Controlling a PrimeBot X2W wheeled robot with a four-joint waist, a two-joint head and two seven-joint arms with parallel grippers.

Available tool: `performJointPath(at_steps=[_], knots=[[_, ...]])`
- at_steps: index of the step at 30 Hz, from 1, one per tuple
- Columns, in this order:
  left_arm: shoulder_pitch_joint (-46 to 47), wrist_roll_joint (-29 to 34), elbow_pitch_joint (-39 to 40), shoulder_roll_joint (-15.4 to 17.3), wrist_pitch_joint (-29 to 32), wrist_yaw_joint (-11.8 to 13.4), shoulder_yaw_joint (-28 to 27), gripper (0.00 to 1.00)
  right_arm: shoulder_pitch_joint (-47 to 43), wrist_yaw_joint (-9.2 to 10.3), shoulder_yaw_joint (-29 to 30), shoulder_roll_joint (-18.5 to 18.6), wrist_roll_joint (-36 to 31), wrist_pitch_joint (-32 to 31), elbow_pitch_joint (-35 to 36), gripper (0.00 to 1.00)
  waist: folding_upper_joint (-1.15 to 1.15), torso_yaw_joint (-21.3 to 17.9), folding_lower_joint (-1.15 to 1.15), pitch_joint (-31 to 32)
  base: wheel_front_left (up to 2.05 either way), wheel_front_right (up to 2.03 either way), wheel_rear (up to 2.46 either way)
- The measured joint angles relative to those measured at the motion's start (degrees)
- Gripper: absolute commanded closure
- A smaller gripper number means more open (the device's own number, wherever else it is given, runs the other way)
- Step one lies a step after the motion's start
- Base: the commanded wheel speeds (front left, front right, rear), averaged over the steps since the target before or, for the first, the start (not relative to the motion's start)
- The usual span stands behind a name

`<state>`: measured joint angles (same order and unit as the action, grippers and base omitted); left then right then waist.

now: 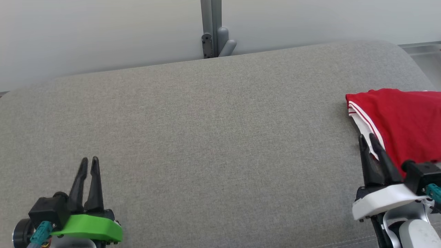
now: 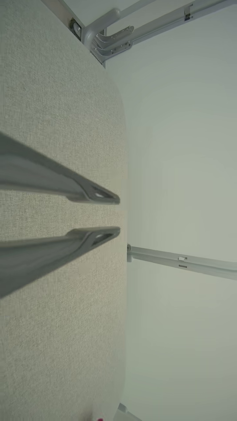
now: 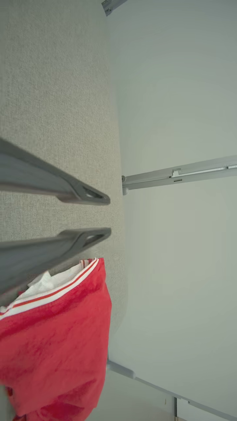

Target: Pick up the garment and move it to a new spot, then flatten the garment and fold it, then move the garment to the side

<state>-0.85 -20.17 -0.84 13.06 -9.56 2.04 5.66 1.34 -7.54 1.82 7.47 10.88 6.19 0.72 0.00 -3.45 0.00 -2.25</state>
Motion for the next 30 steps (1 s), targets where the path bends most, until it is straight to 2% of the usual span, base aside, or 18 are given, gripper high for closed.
performJointPath(at_steps=[3,30], knots=[[-0.29,-1.34,-1.0,-0.79,0.18,-0.05,0.21,1.0,-0.74,0.0,-0.18,-0.53,1.22,-0.24,-1.18,1.0,0.0,0.06,0.0,0.03,0.0,0.0,0.0],[-0.42,-25.23,-2.46,-3.36,2.92,-3.09,-2.43,1.0,0.7,0.01,1.26,-1.4,28.22,-5.92,-6.06,1.0,0.0,0.8,0.0,0.45,0.0,0.0,0.0]])
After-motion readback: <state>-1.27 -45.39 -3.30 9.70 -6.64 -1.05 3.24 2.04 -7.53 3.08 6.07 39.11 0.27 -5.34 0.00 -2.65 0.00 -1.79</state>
